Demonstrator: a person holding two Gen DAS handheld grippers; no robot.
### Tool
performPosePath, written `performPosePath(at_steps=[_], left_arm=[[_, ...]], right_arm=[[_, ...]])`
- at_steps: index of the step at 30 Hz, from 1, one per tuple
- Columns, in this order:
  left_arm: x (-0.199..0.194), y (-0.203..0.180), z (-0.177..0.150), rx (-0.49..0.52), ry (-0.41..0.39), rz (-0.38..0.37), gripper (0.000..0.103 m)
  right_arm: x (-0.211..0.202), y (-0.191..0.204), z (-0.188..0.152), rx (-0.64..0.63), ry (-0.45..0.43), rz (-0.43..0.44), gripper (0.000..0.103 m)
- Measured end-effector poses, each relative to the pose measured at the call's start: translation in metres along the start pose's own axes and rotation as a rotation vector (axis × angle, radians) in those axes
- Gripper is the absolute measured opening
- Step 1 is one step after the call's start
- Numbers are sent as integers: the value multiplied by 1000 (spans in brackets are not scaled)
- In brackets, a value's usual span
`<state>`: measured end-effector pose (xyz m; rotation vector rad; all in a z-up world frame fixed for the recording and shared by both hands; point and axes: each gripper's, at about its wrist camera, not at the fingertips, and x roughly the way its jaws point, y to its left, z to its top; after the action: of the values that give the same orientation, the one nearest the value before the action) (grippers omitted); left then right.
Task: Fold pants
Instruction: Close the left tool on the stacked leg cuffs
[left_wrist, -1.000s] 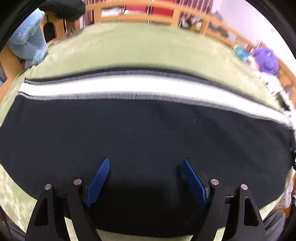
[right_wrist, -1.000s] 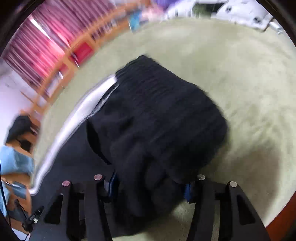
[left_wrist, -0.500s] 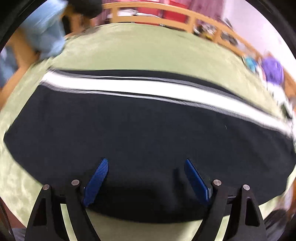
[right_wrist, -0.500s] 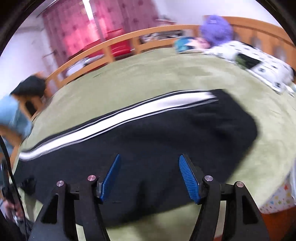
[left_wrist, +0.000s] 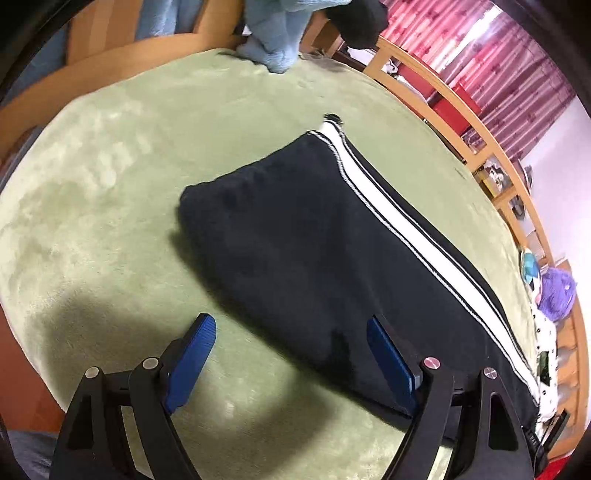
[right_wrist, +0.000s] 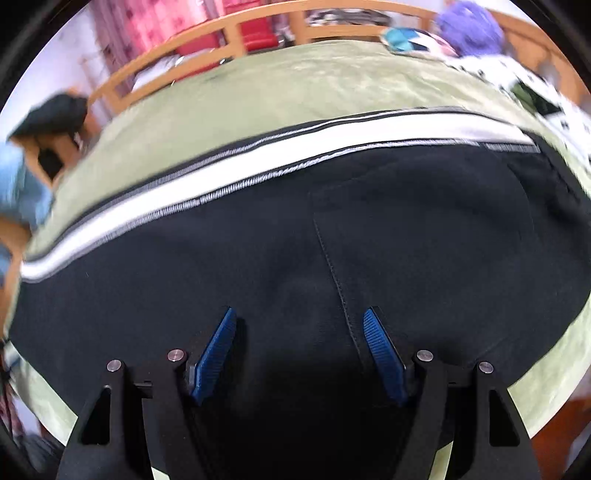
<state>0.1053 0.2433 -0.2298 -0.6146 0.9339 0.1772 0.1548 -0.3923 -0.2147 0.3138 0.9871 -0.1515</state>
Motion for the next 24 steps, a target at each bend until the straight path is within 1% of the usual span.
performPosePath(at_steps=[2, 4, 5, 8, 13, 17, 22, 24], left_arm=[[-1, 10, -1, -7, 2, 6, 82], [2, 15, 3, -12, 8, -6, 82], [0, 16, -1, -17, 11, -10, 82], [1, 21, -3, -42, 16, -50, 82], [1, 20, 0, -39, 25, -75, 82], [-6, 23, -5, -49, 29, -80, 82], [-16, 38, -4, -68, 10, -92, 82], [-17, 45, -1, -86, 2, -78, 82]], right_arm=[[-4, 0, 1, 24, -11, 20, 71], [-9, 3, -3, 46, -14, 53, 71], [-10, 5, -3, 57, -14, 65, 71], [-12, 7, -2, 73, -36, 72, 71], [-21, 9, -11, 96, -52, 86, 71], [-20, 8, -9, 108, -58, 98, 71], [-19, 8, -10, 107, -59, 94, 71], [-21, 9, -10, 96, -63, 92, 71]])
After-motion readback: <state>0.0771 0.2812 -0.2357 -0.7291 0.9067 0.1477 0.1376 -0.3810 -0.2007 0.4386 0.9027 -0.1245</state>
